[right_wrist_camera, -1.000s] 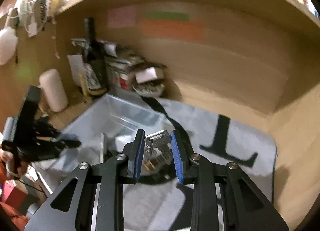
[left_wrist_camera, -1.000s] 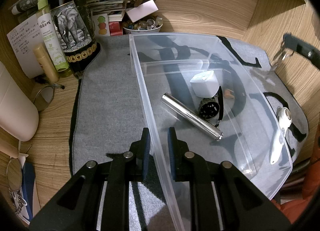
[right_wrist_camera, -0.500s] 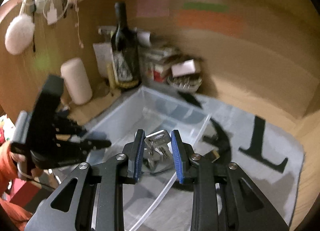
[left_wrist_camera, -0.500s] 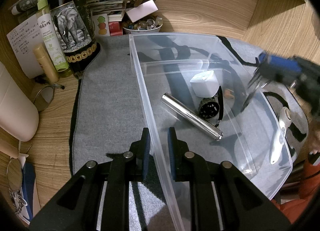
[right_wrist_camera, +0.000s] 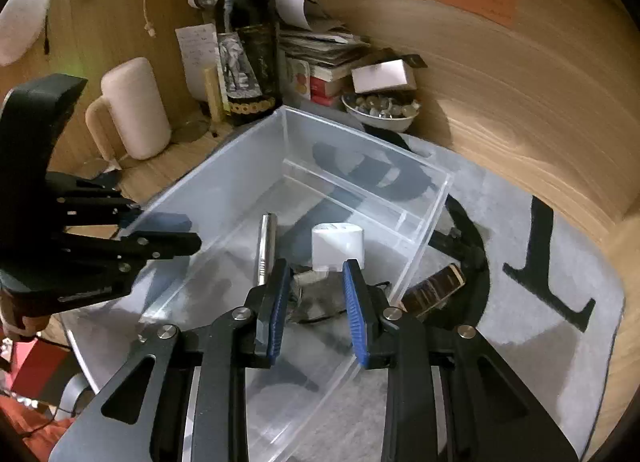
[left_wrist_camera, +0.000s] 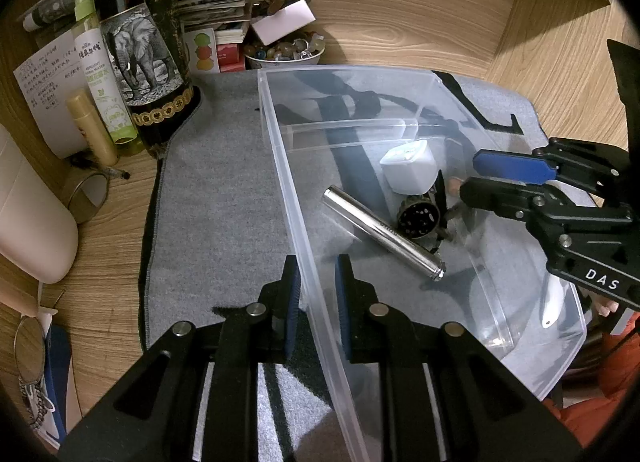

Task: Organize rigid objects
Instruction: 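Grasp the silver keys with the right gripper and drop them in the box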

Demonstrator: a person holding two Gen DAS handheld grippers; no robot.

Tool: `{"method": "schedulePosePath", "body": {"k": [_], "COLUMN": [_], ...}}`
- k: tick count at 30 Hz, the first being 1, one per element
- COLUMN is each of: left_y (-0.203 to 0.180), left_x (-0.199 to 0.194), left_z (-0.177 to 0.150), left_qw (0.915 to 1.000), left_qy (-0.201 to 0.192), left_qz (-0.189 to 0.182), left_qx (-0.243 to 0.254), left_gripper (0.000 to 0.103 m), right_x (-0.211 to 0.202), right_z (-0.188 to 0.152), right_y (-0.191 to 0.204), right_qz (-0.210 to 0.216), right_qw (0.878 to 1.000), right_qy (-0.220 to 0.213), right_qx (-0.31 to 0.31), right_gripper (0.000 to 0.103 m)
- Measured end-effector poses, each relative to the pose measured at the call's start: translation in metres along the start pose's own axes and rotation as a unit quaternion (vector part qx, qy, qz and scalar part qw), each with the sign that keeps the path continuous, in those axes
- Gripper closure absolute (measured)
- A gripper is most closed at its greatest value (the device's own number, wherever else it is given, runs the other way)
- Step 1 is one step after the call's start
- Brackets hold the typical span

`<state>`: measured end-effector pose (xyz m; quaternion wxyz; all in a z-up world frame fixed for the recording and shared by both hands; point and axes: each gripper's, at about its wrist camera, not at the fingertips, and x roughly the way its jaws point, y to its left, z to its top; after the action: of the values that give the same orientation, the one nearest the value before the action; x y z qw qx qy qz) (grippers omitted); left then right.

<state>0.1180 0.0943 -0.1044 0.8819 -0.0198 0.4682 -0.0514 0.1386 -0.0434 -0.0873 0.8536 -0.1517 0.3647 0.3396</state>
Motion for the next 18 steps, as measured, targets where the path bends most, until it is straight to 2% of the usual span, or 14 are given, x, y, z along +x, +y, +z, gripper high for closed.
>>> {"method": "schedulePosePath", "body": {"k": [4, 13, 18], "left_y": [0.000, 0.000, 0.000], "left_x": [0.000, 0.000, 0.000], "left_z": [0.000, 0.000, 0.000], "left_qw": [1.0000, 1.0000, 1.0000], "left_qy": [0.000, 0.000, 0.000], "left_qz": [0.000, 0.000, 0.000], "left_qx": [0.000, 0.000, 0.000], "left_gripper": [0.087, 0.087, 0.087], "right_x": [-0.001, -0.026, -0.041], "right_z": [-0.001, 0.008, 0.013], "right_y": [-0.002, -0.010, -0.023], "right_qz": [-0.002, -0.021, -0.041], "right_qw": [1.000, 0.999, 0.997], "right_qy": [-0.001, -0.036, -0.056], "right_qx": [0.006, 0.011, 0.020], "right_gripper": [0.066, 0.056, 0.055]}}
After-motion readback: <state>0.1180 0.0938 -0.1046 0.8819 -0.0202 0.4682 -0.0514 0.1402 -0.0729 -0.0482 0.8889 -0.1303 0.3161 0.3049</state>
